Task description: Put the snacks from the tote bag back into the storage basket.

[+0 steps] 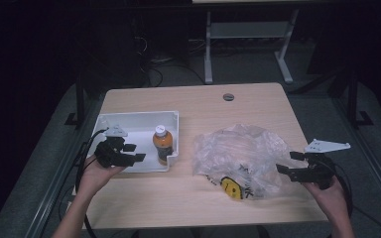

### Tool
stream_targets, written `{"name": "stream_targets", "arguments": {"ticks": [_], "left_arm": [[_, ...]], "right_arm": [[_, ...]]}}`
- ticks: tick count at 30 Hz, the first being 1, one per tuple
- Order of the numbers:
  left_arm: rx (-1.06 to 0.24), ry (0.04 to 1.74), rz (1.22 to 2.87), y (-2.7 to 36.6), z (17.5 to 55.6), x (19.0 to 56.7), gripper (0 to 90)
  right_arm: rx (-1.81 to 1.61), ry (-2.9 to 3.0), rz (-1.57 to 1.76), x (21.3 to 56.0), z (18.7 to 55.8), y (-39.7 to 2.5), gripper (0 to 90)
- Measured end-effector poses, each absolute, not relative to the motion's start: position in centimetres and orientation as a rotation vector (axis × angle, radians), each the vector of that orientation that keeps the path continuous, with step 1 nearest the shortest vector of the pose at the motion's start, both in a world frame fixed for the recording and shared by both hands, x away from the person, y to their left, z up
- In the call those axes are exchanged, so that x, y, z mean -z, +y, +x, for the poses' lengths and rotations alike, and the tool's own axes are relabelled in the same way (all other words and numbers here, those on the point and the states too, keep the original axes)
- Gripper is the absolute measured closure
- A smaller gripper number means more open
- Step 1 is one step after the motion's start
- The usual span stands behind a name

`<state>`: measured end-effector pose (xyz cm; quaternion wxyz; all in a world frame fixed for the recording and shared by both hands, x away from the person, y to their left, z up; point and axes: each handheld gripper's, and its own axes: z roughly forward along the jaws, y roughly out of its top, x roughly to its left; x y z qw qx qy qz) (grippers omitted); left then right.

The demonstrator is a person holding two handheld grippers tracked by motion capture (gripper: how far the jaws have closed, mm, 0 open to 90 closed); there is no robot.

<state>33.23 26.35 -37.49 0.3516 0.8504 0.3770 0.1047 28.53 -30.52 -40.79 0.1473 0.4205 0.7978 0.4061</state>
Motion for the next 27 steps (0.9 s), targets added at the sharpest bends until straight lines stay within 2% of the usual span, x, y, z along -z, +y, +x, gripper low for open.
{"name": "stream_targets", "arguments": {"ticks": [27], "left_arm": [[-0.261, 0.985, 2.168, 26.5, 32.0, 40.2, 41.7]], "right_arm": [[-1.160, 2.296, 1.218, 41.1, 28.6, -30.8, 24.1]]}}
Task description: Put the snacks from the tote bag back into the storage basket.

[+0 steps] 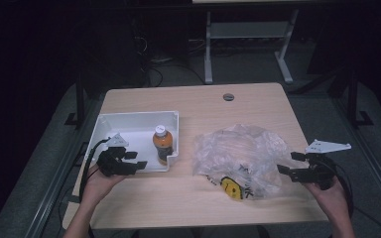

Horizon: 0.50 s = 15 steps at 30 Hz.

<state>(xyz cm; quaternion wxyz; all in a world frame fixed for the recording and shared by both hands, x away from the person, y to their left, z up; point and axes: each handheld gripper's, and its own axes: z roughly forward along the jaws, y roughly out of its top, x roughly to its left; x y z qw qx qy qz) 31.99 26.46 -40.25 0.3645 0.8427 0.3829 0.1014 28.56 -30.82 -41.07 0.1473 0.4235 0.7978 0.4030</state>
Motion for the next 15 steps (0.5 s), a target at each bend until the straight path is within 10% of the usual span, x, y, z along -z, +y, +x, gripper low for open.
{"name": "stream_targets", "arguments": {"ticks": [15], "left_arm": [[-0.256, 0.988, 2.153, 26.7, 31.4, 41.4, 41.0]], "right_arm": [[-1.155, 2.302, 1.223, 41.1, 28.6, -30.6, 24.2]]}}
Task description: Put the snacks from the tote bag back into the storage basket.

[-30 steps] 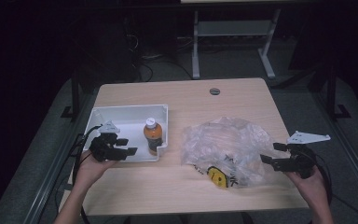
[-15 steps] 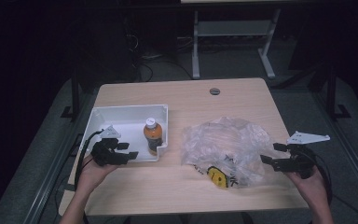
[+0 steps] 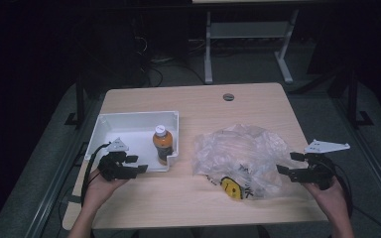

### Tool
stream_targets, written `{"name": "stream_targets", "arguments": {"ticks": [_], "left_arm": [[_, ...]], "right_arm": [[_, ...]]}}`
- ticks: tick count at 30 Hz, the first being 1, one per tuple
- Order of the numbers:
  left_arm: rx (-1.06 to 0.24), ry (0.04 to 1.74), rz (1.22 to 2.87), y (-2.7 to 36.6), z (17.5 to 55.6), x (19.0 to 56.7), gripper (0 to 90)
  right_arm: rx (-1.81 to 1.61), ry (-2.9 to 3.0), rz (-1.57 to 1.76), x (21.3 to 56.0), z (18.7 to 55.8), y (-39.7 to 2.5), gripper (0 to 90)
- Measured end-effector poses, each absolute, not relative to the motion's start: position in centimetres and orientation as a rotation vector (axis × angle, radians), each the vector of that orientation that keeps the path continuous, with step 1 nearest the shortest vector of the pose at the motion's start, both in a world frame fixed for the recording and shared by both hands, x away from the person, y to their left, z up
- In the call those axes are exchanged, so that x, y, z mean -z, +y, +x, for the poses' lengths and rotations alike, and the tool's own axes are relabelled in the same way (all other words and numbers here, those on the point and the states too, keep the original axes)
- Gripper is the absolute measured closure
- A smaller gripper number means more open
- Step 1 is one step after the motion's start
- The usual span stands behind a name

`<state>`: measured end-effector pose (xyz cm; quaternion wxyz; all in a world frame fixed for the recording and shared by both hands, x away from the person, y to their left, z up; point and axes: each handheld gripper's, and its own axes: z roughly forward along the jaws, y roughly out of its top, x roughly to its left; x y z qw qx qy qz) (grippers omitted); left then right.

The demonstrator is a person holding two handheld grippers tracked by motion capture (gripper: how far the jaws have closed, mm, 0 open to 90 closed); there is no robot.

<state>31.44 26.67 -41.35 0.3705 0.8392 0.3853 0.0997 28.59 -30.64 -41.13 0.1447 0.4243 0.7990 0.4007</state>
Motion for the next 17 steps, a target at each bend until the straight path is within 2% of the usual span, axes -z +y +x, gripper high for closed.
{"name": "stream_targets", "arguments": {"ticks": [17], "left_arm": [[-0.267, 0.984, 2.139, 26.69, 30.56, 42.14, 39.8]], "right_arm": [[-1.153, 2.308, 1.206, 40.90, 28.32, -30.17, 24.1]]}}
